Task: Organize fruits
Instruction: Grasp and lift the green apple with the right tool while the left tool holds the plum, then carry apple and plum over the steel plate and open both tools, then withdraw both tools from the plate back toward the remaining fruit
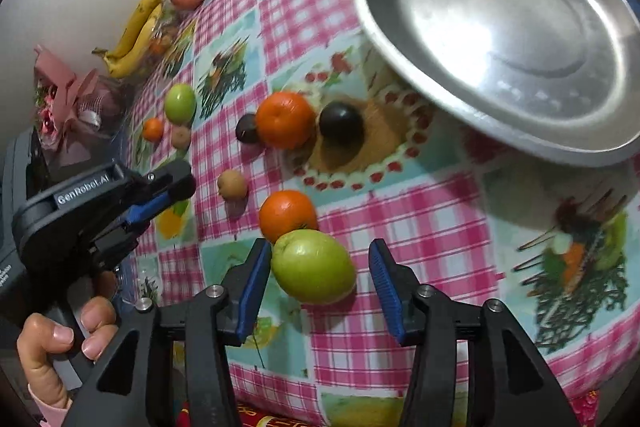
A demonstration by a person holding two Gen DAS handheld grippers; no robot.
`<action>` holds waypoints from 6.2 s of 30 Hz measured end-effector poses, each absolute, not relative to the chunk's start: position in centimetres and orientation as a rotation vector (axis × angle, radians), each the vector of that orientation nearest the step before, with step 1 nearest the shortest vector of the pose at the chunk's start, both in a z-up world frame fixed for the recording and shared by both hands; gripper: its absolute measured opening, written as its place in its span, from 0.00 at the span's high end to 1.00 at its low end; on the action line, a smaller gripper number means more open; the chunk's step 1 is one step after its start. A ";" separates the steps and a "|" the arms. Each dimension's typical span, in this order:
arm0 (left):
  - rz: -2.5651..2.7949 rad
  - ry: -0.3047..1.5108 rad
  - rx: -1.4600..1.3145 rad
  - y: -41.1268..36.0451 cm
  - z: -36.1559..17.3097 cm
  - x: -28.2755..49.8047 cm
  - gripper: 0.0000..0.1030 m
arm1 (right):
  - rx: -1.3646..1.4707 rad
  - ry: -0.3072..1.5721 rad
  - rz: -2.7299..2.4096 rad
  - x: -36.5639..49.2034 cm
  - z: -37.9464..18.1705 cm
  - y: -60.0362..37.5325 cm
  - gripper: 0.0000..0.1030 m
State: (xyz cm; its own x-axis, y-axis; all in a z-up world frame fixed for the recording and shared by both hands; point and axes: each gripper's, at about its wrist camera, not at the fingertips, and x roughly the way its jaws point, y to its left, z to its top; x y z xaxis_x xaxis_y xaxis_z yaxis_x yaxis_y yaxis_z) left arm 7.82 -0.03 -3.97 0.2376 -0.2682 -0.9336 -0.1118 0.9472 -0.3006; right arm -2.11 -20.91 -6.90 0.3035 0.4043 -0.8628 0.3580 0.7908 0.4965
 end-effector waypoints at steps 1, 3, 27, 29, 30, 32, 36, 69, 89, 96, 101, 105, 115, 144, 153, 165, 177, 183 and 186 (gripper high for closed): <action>-0.111 1.335 -0.337 0.0 -4.0 7.8 0.75 | 0.688 1.310 0.031 -1.9 -7.2 -20.5 0.51; -0.110 1.336 -0.338 0.1 -4.0 7.7 0.75 | 0.643 1.351 0.007 -1.7 -7.8 -20.0 0.51; -0.090 1.331 -0.333 0.2 -4.1 7.8 0.75 | 0.589 1.305 -0.014 -1.7 -6.9 -20.1 0.61; -0.084 1.325 -0.331 0.2 -4.0 7.8 0.75 | 0.594 1.288 -0.010 -2.0 -6.4 -20.3 0.61; -0.081 1.322 -0.330 0.3 -3.9 7.8 0.75 | 0.594 1.277 -0.009 -2.0 -6.1 -20.3 0.61; -0.075 1.316 -0.328 0.3 -3.8 7.8 0.75 | 0.594 1.255 -0.010 -2.2 -5.5 -20.5 0.61; -0.069 1.304 -0.320 0.4 -3.5 7.9 0.75 | 0.591 1.199 -0.023 -2.4 -4.2 -21.1 0.61; -0.471 1.141 0.069 -17.9 -0.8 4.7 0.75 | 0.563 1.027 -0.548 -3.5 -2.0 -34.9 0.61; -0.562 1.116 0.180 -23.9 -2.9 4.4 0.74 | 0.570 1.082 -0.593 -2.8 -3.9 -37.0 0.61; -0.559 1.116 0.178 -23.8 -2.8 4.2 0.73 | 0.566 1.096 -0.583 -2.7 -4.0 -36.7 0.61; -0.556 1.119 0.172 -23.6 -2.6 4.2 0.73 | 0.565 1.095 -0.582 -2.7 -3.9 -36.7 0.61; -0.552 1.116 0.157 -23.2 -2.3 4.3 0.61 | 0.564 1.094 -0.586 -2.7 -3.8 -36.7 0.61; -0.523 1.117 0.117 -21.5 -1.5 4.5 0.48 | 0.563 1.074 -0.587 -3.2 -3.3 -36.6 0.57; 0.071 1.126 0.138 -6.0 -2.4 6.1 0.00 | 0.345 1.047 -0.464 -3.3 -2.3 -30.3 0.20; 0.073 1.103 0.121 -4.2 -1.8 5.2 0.00 | 0.326 1.037 -0.429 -3.8 -2.2 -28.6 0.20; 0.031 1.108 0.060 -2.3 -1.2 4.8 0.00 | 0.298 1.009 -0.427 -4.2 -1.8 -26.9 0.01; 0.034 1.109 -0.009 0.5 -1.1 5.3 0.00 | 0.273 1.016 -0.301 -3.1 -1.7 -23.5 0.01; 0.056 1.128 -0.058 2.3 -1.5 5.7 0.00 | 0.249 1.070 -0.195 -1.7 -2.6 -20.1 0.01; 0.075 1.126 -0.078 3.0 -1.5 5.9 0.00 | 0.259 1.107 -0.147 -1.1 -3.3 -18.8 0.01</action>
